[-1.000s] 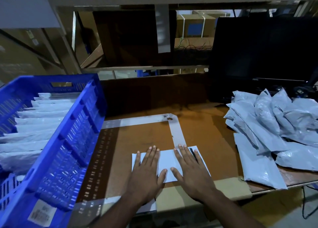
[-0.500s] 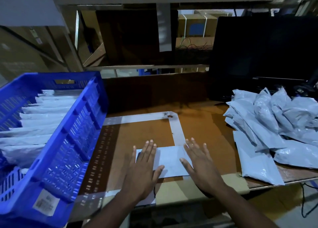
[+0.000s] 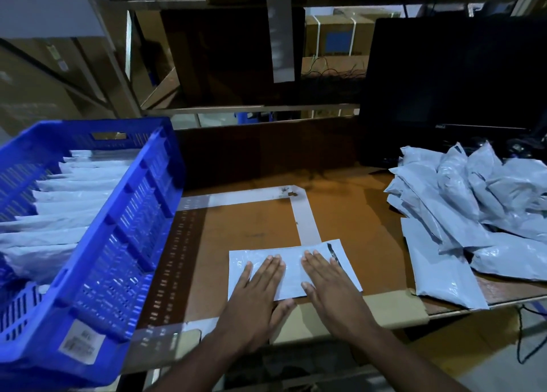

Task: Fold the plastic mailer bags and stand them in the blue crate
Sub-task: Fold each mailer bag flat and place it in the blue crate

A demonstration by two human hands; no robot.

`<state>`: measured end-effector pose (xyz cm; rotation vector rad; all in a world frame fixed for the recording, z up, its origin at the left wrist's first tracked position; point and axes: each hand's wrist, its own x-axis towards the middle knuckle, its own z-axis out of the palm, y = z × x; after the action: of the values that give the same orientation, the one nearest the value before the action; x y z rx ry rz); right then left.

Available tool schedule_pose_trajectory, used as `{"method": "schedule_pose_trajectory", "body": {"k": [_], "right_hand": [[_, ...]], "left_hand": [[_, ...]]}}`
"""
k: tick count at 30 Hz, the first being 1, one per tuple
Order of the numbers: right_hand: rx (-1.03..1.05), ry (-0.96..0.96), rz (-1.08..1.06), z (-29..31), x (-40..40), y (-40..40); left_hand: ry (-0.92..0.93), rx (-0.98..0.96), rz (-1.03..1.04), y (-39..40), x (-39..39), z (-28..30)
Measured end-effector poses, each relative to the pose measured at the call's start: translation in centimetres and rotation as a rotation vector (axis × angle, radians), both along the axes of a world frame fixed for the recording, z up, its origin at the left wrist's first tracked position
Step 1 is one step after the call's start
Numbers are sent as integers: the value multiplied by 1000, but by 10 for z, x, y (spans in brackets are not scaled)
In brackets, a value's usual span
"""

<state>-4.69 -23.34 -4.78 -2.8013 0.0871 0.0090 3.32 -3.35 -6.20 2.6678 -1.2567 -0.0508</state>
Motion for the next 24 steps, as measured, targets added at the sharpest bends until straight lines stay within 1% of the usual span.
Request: {"method": "schedule_pose_trajectory", "body": {"k": [2,4,7,9,10,13,15,18,21,24], "right_hand": [[35,-23,-37,1,4,-3],[54,-105,-77,6,11,-5],[-7,-232,-91,17,27,-3],[10,-205,-94,19,37,2],[0,-186,-85,16,40,5],[-140,-134,-15,-2,39,11],[-150,-87,9,-8,37,6],[-108,-46,-39,-9,32,-10],[-129,8,-85,-6,23,-23],[-146,13,-134,-6,19,-31]], "left_hand": [[29,-15,5,-1,2,4],[82,-23,34,-4,4,13],[91,-104,117,-11,8,29],[107,-161,163,-17,14,34],[118,-154,176,-19,17,34],[66,-18,145,-16,25,22],[48,24,141,-12,28,12],[26,23,178,-6,29,7],[18,13,230,0,29,7],[32,32,265,4,27,9]]}}
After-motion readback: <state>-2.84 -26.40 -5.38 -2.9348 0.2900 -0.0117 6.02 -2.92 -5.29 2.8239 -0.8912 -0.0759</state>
